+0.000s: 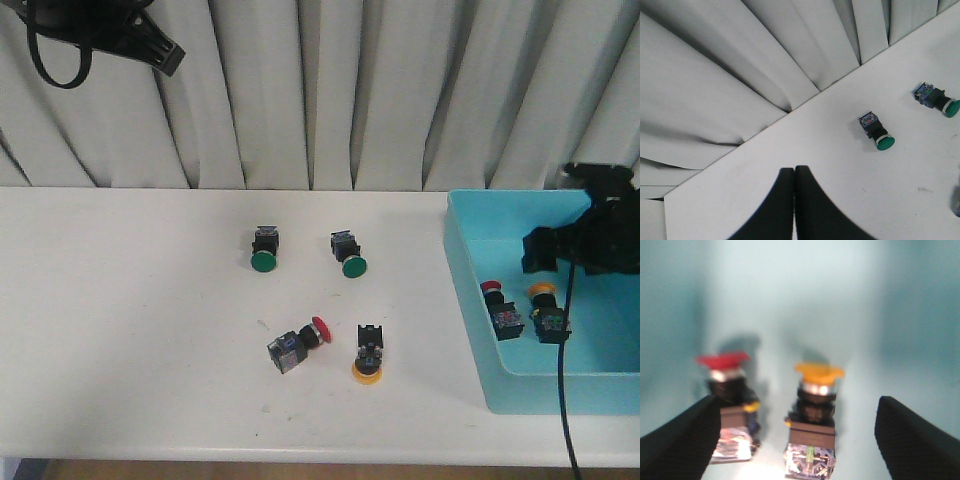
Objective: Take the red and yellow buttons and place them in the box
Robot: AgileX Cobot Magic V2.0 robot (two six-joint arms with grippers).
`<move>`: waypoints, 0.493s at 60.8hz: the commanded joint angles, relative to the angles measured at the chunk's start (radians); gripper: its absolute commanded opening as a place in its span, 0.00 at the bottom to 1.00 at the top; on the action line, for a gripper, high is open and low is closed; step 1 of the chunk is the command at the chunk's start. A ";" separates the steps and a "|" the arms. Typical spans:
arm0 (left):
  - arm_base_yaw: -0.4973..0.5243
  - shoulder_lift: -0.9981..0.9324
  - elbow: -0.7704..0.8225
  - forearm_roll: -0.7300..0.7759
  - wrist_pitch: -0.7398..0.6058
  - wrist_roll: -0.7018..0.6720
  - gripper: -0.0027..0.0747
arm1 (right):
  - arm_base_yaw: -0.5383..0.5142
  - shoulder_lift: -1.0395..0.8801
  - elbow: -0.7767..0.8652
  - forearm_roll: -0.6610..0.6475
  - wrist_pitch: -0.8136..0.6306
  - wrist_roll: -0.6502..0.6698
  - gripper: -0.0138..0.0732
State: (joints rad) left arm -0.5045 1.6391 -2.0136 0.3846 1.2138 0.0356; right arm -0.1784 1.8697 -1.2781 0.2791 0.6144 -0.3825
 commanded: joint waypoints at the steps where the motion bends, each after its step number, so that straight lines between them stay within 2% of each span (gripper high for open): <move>1: -0.004 -0.045 -0.021 0.018 -0.058 -0.011 0.03 | -0.006 -0.167 -0.040 0.028 -0.021 -0.013 0.84; 15: -0.004 -0.045 -0.021 0.017 -0.076 -0.011 0.03 | -0.006 -0.511 -0.039 0.121 -0.017 -0.031 0.66; 22: -0.004 -0.044 -0.021 0.017 -0.076 -0.011 0.03 | -0.005 -0.692 -0.039 0.175 -0.022 -0.085 0.51; 30: -0.004 -0.038 -0.021 0.010 -0.079 -0.011 0.03 | 0.012 -0.887 -0.028 0.202 -0.027 -0.159 0.29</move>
State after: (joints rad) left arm -0.5045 1.6391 -2.0136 0.3846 1.1994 0.0356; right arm -0.1784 1.1031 -1.2841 0.4510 0.6375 -0.4862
